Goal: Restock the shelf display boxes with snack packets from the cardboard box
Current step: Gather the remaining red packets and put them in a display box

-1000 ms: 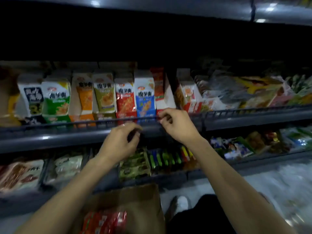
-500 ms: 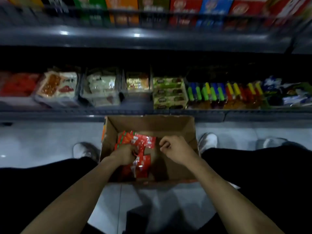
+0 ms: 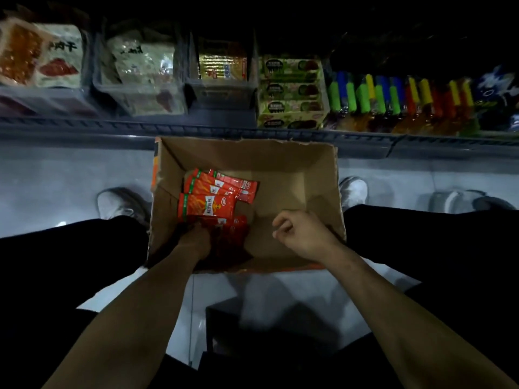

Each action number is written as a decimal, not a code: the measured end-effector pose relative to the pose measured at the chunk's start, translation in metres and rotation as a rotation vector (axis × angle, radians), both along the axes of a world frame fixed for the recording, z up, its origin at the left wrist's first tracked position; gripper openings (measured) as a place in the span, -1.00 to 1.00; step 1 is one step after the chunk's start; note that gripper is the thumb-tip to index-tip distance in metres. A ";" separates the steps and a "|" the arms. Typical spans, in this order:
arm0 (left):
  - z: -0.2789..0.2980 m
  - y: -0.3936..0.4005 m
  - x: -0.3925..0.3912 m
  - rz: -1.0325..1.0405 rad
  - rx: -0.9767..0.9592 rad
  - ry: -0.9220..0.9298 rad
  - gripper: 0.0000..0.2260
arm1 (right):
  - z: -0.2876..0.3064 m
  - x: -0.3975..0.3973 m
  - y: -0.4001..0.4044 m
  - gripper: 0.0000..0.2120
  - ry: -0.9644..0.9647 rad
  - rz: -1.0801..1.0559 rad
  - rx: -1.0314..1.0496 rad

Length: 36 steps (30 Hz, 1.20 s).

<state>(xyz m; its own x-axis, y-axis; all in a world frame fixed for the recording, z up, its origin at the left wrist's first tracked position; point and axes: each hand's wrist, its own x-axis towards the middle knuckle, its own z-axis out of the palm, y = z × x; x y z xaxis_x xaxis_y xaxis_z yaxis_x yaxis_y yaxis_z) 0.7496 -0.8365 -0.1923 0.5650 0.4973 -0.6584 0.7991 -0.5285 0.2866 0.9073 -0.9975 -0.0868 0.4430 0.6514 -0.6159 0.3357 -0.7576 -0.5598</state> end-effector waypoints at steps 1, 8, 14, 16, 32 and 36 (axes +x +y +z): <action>-0.011 0.002 -0.002 0.028 -0.014 0.052 -0.64 | 0.000 0.000 0.001 -0.84 -0.003 -0.008 -0.001; -0.002 0.008 -0.002 0.044 -0.055 -0.081 -0.53 | -0.002 0.000 0.005 -0.80 0.033 -0.032 -0.046; 0.004 0.034 0.003 0.141 -0.451 0.023 -0.74 | -0.012 0.004 0.014 -0.72 0.021 -0.129 -0.074; 0.019 0.040 0.012 0.268 -0.618 -0.005 -0.78 | -0.014 0.003 0.022 -0.54 0.146 -0.232 -0.061; -0.053 0.027 -0.002 -0.116 -0.073 0.057 -0.45 | -0.026 0.011 -0.006 -0.91 -0.167 -0.236 0.028; -0.051 0.022 -0.006 -0.179 -0.064 0.143 -0.66 | -0.032 0.011 -0.005 -0.88 -0.157 -0.214 -0.003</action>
<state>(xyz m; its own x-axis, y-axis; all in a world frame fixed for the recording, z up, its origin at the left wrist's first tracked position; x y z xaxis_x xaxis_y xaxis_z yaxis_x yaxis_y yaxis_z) 0.7436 -0.8143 -0.2435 0.5392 0.3516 -0.7652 0.7289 -0.6500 0.2149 0.9184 -1.0027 -0.1190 0.6609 0.5311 -0.5302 0.2505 -0.8222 -0.5112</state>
